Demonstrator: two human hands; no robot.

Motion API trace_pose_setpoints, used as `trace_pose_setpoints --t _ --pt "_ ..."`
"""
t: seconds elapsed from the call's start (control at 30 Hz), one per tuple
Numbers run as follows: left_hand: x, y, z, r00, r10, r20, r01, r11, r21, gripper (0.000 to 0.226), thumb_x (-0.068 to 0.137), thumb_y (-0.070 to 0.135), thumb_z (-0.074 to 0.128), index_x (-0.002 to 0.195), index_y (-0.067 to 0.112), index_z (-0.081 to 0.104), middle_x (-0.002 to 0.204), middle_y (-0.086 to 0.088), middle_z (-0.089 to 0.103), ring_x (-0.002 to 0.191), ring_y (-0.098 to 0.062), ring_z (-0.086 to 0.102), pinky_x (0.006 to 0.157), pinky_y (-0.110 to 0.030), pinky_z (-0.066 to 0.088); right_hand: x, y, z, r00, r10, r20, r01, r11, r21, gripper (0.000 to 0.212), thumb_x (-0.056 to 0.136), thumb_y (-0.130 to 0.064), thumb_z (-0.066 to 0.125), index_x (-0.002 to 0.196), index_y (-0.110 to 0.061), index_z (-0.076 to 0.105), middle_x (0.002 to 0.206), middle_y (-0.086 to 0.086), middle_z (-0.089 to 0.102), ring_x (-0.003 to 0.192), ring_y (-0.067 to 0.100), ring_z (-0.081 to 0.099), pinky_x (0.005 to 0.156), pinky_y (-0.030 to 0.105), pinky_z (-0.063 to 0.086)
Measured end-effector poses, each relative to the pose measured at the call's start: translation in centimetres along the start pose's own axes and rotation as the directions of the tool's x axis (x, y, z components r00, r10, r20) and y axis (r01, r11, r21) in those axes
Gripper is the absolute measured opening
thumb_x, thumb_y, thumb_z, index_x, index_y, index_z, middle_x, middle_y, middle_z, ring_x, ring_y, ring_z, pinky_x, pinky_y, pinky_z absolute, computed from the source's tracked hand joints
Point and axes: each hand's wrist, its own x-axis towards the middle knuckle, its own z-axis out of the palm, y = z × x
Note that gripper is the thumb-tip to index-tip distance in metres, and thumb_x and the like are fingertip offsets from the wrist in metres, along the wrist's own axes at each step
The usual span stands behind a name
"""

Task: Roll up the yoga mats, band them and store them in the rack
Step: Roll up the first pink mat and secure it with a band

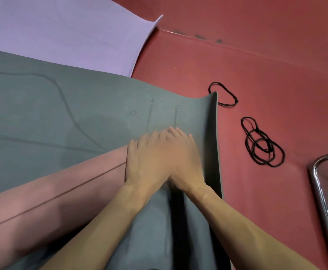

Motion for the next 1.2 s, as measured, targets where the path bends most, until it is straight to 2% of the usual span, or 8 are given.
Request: trace_pose_setpoints --t 0.13,0.27,0.43,0.57,0.7,0.87,1.07,1.2 --pt "1.5 1.1 0.6 0.998 0.063 0.003 -0.063 0.998 -0.008 0.069 0.098 0.058 0.03 0.142 0.013 0.06 0.135 -0.009 0.066 0.116 -0.031 0.064 0.091 -0.053 0.05 0.4 1.5 -0.7 0.999 0.023 -0.041 -0.023 1.0 -0.014 0.05 0.106 -0.036 0.045 0.152 -0.016 0.049 0.162 0.0 0.043 0.155 0.013 0.029 0.128 0.044 0.019" --pt "2.5 1.6 1.0 0.993 0.091 0.076 -0.093 0.995 0.023 0.078 0.098 0.067 0.019 0.15 0.02 0.053 0.144 -0.013 0.06 0.124 -0.034 0.06 0.095 -0.058 0.047 2.5 4.0 -3.2 0.972 0.036 -0.234 -0.021 0.997 0.068 0.042 0.101 -0.022 0.058 0.141 -0.01 0.059 0.156 0.004 0.051 0.148 0.019 0.042 0.124 0.038 0.03" --pt "3.2 1.7 1.4 0.974 0.076 0.213 -0.104 0.987 0.123 0.093 0.089 0.071 -0.007 0.159 0.025 0.036 0.164 -0.01 0.036 0.141 -0.032 0.042 0.108 -0.059 0.037 4.2 11.7 -6.7 0.838 0.397 -0.374 -0.372 0.918 0.141 0.041 0.096 -0.022 0.056 0.135 -0.014 0.064 0.148 0.002 0.057 0.141 0.018 0.047 0.121 0.034 0.032" --pt "3.7 1.9 1.0 0.969 0.069 0.239 -0.106 0.984 0.142 0.095 0.09 0.07 -0.006 0.146 0.023 0.054 0.161 -0.012 0.041 0.137 -0.033 0.047 0.104 -0.055 0.04 3.2 17.9 -8.4 0.614 0.728 -0.305 -0.731 0.67 0.128 0.042 0.097 -0.025 0.054 0.136 -0.016 0.064 0.141 0.009 0.062 0.132 0.03 0.054 0.11 0.043 0.043" --pt "3.3 1.5 1.6 0.975 0.101 0.196 -0.123 0.987 0.105 0.083 0.098 0.069 0.011 0.135 0.017 0.064 0.153 -0.016 0.05 0.131 -0.037 0.052 0.1 -0.057 0.043 0.8 23.3 -7.7 0.549 0.835 -0.017 -0.822 0.537 -0.189 0.049 0.096 -0.037 0.051 0.132 -0.006 0.063 0.141 0.022 0.057 0.131 0.044 0.051 0.107 0.051 0.045" --pt "3.0 1.5 2.2 0.986 0.127 0.104 -0.135 0.988 0.069 0.079 0.1 0.066 0.018 0.152 0.016 0.051 0.158 -0.019 0.045 0.143 -0.039 0.045 0.109 -0.065 0.039 -0.4 24.6 -6.0 0.564 0.824 0.048 -0.758 0.541 -0.364 0.057 0.101 -0.04 0.054 0.148 -0.008 0.05 0.163 0.019 0.036 0.148 0.04 0.035 0.118 0.053 0.033" --pt "2.3 1.6 2.5 0.986 0.15 0.077 -0.156 0.984 0.083 0.078 0.102 0.065 0.018 0.157 0.016 0.044 0.163 -0.019 0.038 0.15 -0.037 0.037 0.116 -0.064 0.033 -0.8 23.4 -4.6 0.621 0.78 -0.084 -0.683 0.485 -0.546 0.039 0.103 -0.035 0.044 0.13 -0.015 0.064 0.146 0.01 0.057 0.139 0.037 0.042 0.122 0.057 0.017" --pt "1.8 1.5 2.6 0.984 0.167 0.059 -0.172 0.982 0.077 0.077 0.102 0.064 0.021 0.154 0.014 0.049 0.161 -0.018 0.042 0.149 -0.036 0.039 0.115 -0.062 0.037 -0.7 23.2 -5.0 0.631 0.761 -0.151 -0.714 0.493 -0.498 0.028 0.1 -0.025 0.051 0.121 -0.01 0.063 0.127 0.02 0.066 0.128 0.041 0.049 0.12 0.053 0.021"
